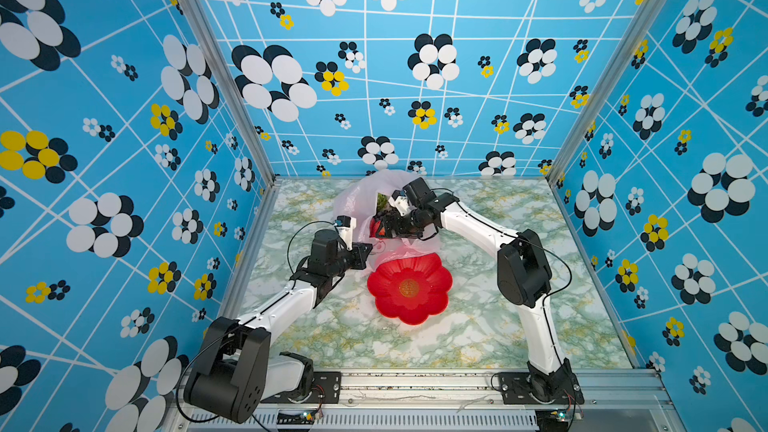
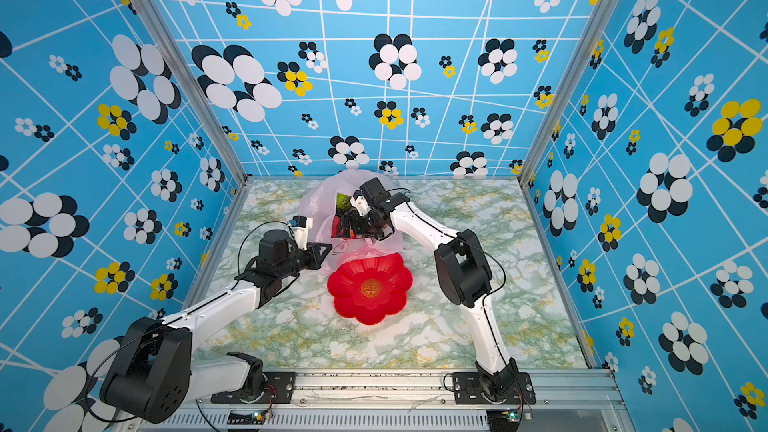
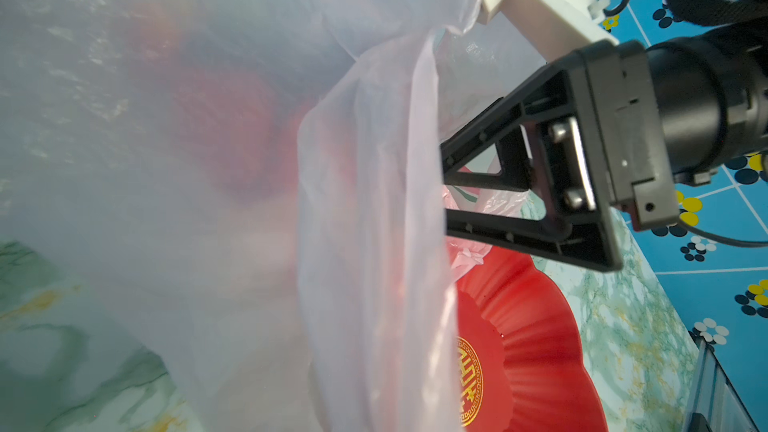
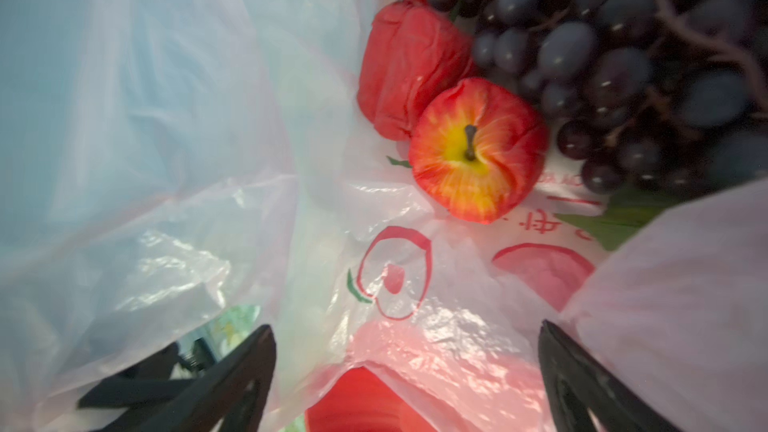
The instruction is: Place the fruits into the plastic bag
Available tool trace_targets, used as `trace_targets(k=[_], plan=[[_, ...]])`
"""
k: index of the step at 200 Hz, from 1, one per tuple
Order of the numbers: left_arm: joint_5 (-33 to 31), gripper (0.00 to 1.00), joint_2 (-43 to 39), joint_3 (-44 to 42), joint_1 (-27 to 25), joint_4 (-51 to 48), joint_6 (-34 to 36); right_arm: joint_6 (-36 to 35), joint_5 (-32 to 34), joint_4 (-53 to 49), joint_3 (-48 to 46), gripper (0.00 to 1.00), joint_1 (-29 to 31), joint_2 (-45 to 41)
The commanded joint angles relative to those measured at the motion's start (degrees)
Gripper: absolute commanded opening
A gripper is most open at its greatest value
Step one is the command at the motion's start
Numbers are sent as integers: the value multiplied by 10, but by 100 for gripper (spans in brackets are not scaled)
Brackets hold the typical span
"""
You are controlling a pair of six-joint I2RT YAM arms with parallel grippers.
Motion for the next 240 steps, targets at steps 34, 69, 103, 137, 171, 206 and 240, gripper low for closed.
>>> trace_targets(k=[34,69,103,137,171,206,240], plan=[[-5,0,-11,-4,3,6,-3,-77,134,-253,216,99,5,93],[-4,0,-13,-6,3,9,-3,-75,131,-268,255,99,5,127],[-2,0,-13,-6,4,10,-4,-79,126,-321,333,98,5,174],[-3,0,-12,-7,5,11,-5,-90,127,-342,323,95,5,170],[-2,0,-3,0,5,7,-4,-91,68,-330,297,89,11,155],[-2,0,-11,-5,5,10,-4,-77,13,-289,270,79,23,147],[-5,0,-21,-14,5,17,-5,-63,1,-265,262,66,25,144]])
